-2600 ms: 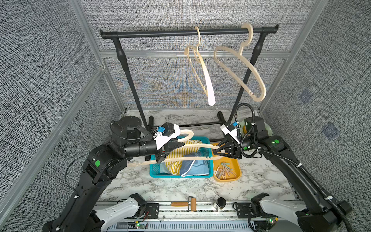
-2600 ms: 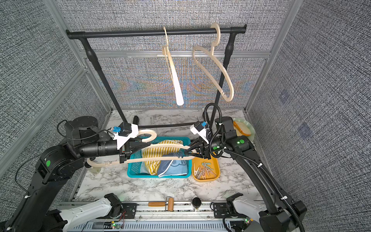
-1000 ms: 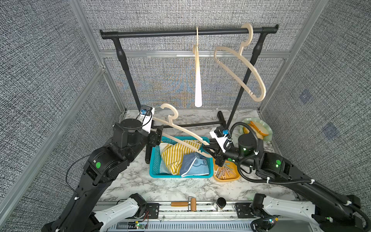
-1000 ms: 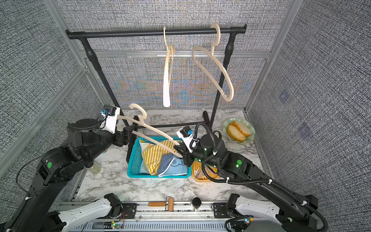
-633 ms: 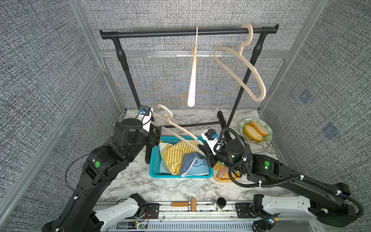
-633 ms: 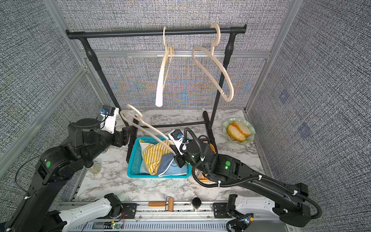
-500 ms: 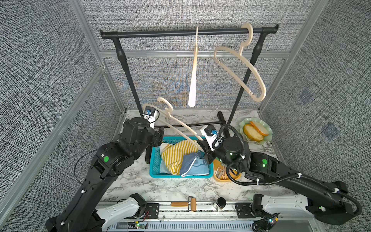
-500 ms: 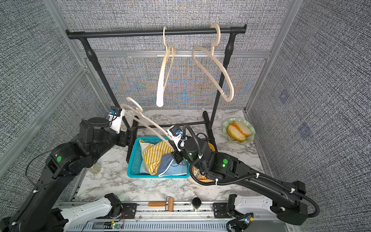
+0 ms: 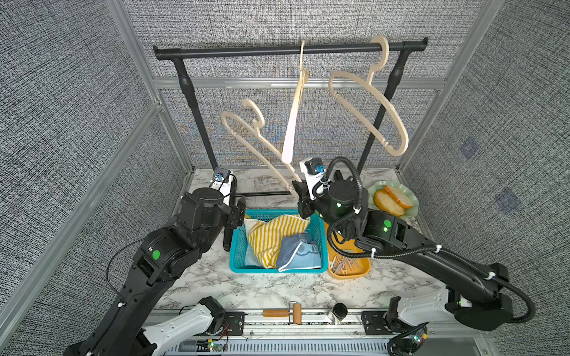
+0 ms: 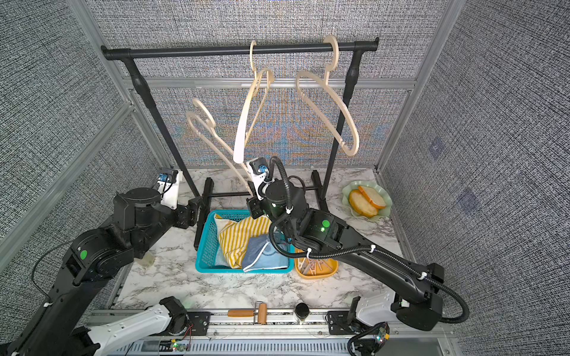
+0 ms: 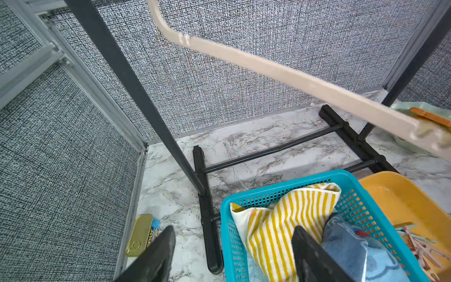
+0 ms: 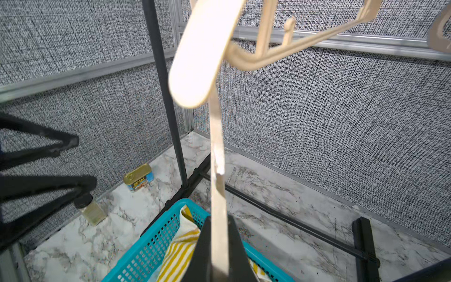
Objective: Remove the clothespins securing towels to the hanger
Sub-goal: Place the hanger on the clothesline.
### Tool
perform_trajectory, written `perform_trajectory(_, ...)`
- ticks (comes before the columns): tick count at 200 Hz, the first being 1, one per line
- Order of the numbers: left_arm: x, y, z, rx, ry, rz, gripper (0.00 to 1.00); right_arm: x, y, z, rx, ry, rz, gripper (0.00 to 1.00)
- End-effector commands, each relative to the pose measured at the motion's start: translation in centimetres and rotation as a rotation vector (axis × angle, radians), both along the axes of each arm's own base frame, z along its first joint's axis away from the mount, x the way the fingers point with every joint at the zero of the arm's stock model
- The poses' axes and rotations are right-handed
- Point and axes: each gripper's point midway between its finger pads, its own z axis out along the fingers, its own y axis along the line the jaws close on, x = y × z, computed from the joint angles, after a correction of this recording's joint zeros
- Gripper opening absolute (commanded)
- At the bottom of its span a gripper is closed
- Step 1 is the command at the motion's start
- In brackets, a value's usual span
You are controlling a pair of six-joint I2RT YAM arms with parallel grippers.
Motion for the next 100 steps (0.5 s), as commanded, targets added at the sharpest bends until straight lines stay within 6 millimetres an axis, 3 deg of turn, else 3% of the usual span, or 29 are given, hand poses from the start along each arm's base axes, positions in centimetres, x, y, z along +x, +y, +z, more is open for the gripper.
perform_trajectory(1, -0.3, 0.3, 0.4, -0.023, -0.012, 0.003, 0.76, 0.2, 1.0, 2.2, 0.121, -0.012, 0.007, 0.0)
perform_trajectory(53, -1.5, 1.3, 0.5, -0.041, -0.023, 0.008, 0.76, -1.2, 4.4, 1.4, 0.14, 0.013, 0.055, 0.0)
perform_trajectory(100, -2.0, 1.5, 0.7, -0.053, -0.034, 0.0, 0.77, -1.7, 4.7, 4.6, 0.092, -0.124, -0.126, 0.0)
